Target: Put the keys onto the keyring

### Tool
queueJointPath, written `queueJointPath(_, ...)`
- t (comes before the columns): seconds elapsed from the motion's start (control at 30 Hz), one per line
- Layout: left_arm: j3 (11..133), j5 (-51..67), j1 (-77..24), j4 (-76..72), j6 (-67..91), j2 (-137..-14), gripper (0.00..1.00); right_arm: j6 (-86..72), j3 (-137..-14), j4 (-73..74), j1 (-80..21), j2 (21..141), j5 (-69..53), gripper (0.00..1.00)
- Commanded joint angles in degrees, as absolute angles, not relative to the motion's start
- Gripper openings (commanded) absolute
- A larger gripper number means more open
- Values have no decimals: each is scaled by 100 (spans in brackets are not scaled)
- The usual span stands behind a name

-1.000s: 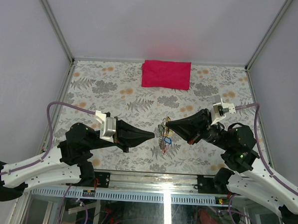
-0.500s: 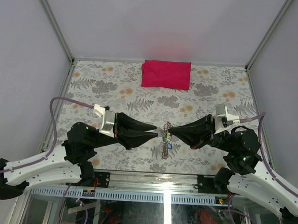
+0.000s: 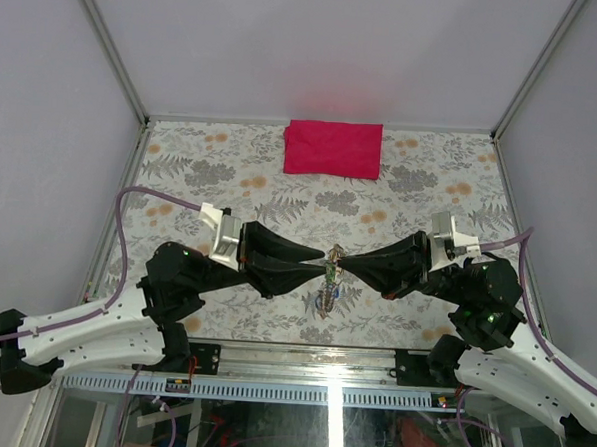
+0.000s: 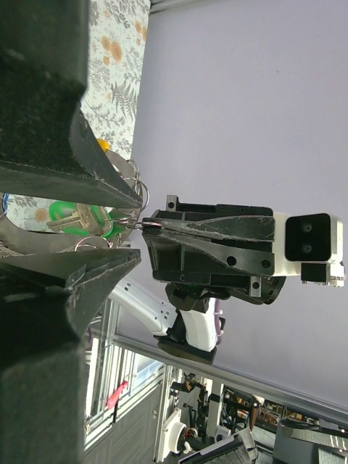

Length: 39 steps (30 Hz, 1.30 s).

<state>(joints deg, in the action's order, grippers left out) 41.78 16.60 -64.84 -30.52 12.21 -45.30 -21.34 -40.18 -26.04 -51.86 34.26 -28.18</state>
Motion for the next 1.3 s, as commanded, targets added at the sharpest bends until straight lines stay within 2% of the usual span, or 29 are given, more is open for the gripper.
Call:
queueJointPath(0.0, 4344, 1739, -6494, -3464, 1294, -4618, 31, -2052, -4258, -3050, -5174, 3373, -2891, 0)
queueJointPath(0.3, 4356, 1804, -6490, -3492, 1352, -4768, 32, -2035, -4275, -3023, -5170, 3403, -2927, 0)
queueJointPath(0.63, 4366, 1811, -6487, -3524, 1362, -4798, 25, -2047, -4267, -3037, -5171, 3440, -2995, 0)
queueJointPath(0.87, 4395, 1852, -6493, -3448, 1354, -4834, 14, -2057, -4245, -3050, -5177, 3414, -2997, 0)
queueJointPath(1.0, 4427, 1896, -6495, -3361, 1362, -4843, 0, -2056, -4253, -3018, -5170, 3397, -2988, 0)
queueJointPath(1.2, 4625, 2003, -6494, -2727, 1240, -4768, 0, -1906, -4309, -2705, -5172, 3309, -2980, 0)
queueJointPath(1.27, 4743, 2007, -6494, -2357, 1103, -4704, 0, -1783, -4362, -2502, -5175, 3267, -2971, 6)
